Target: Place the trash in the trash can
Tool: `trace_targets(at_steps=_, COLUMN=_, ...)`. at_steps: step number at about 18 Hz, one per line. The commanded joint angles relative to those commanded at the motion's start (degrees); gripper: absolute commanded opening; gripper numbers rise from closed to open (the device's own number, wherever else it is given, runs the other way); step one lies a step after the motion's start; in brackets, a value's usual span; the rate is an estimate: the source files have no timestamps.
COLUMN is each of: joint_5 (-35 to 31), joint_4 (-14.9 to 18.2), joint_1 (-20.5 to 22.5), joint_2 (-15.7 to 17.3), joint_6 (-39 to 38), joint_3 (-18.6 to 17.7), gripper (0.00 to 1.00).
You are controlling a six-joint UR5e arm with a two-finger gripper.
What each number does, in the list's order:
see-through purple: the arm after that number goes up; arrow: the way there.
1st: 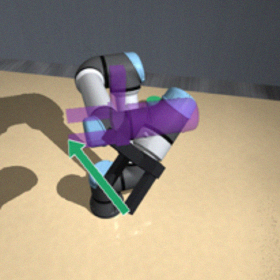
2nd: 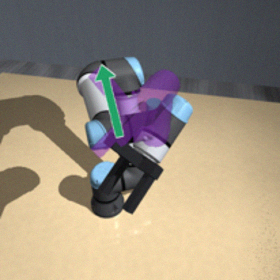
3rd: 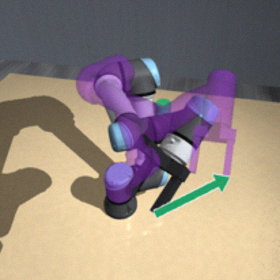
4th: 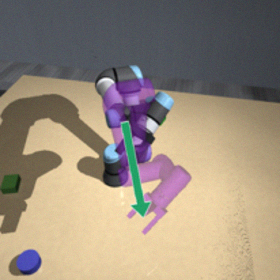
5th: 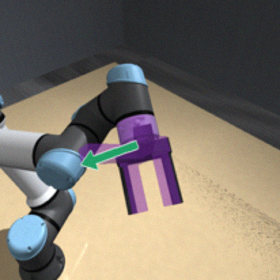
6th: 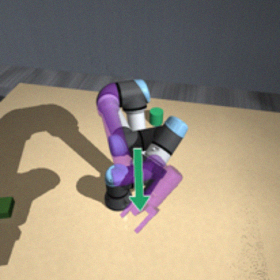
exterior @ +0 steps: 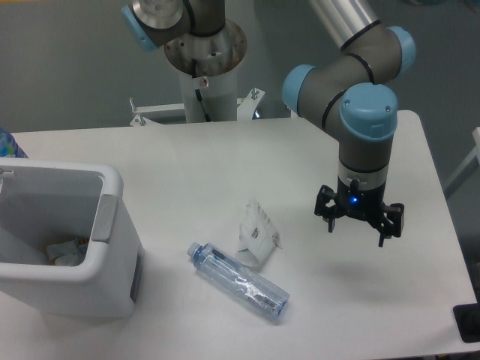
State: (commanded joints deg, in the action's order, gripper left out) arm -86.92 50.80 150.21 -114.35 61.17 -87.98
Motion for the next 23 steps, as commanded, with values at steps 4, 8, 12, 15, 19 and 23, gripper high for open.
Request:
trace_targets(at_steps=4, joint_5=0.00, joint_4=0.00, joint_1=0.00, joint_2=0.00, joint_6=-0.09, joint_3=0.00, gripper=1.00)
trace_targets(at_steps=8, joint_5=0.09, joint_4=-0.26, joint_1=-0.09, joint_2=-0.09, joint_6=-0.09, joint_3=-0.09, gripper=1.00)
trace_targets(at_steps=12, joint_5=0.18, joint_4=-1.14, joint_1=-0.79, joint_2=-0.35, joint_6=-0.79, joint_3=-1.40, gripper=1.00)
trace_targets(at_steps=15, joint_5=0.26, joint_4=-5.26, joint_1=-2.54, joint_2=-0.44, joint_6=-8.31, joint_3=-3.60, gripper=1.00)
trace_targets(at_steps=19, joint_5=0.70, joint_4=-5.45, joint_1=-4.39, joint_2=-1.93, joint_6=-16.86, joint_3=-3.17, gripper=1.00)
trace_targets(at_steps=23, joint_5=2.63, joint_4=-5.45, joint_1=-4.92, joint_2=-2.02, joint_6=-25.72, joint_3=-3.08, gripper=1.00)
